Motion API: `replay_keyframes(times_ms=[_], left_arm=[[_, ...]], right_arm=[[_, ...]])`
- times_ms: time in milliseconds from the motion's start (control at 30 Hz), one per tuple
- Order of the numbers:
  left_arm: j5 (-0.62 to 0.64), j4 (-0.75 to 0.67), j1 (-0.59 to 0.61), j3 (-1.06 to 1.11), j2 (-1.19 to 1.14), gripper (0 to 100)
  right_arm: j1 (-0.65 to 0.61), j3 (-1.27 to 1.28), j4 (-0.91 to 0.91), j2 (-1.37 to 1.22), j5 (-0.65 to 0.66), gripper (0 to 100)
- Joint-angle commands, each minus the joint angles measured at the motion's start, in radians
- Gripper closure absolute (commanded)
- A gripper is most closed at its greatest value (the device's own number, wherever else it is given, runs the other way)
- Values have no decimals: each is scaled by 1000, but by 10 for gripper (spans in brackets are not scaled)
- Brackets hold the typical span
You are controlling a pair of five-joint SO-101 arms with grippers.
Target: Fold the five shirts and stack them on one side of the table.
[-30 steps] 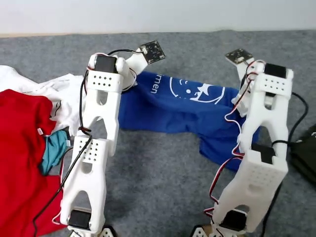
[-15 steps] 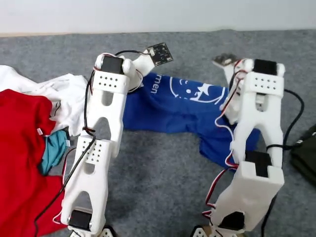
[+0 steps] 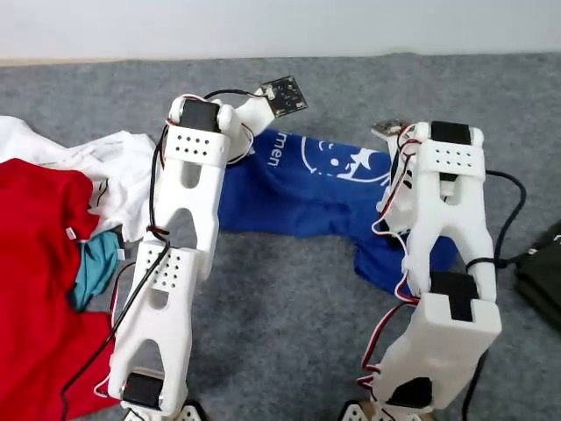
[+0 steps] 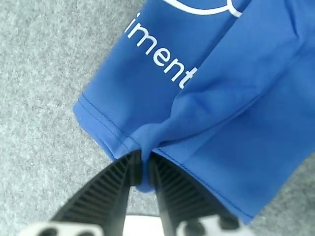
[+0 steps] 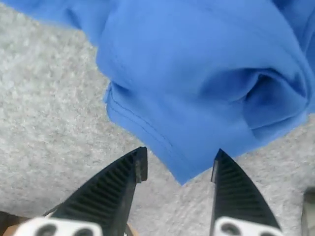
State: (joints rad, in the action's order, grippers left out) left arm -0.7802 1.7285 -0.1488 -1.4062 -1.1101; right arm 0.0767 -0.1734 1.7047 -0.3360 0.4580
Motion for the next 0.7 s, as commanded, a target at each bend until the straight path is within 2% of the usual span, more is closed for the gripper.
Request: replay_keyframes(times_ms=[0,300,533,667], left_arm=[[9,26,2,-5,71,998],[9,26,3,-5,71,998],[9,26,0,-4,69,998],[9,26,0,-4,69,998]], right_arm=[[22,-9,-54,-41,-14,782],[79,-11,-199,-147,-12,783],[77,-11,-246,-157,-8,786],[77,-11,-246,-159,-5,849]])
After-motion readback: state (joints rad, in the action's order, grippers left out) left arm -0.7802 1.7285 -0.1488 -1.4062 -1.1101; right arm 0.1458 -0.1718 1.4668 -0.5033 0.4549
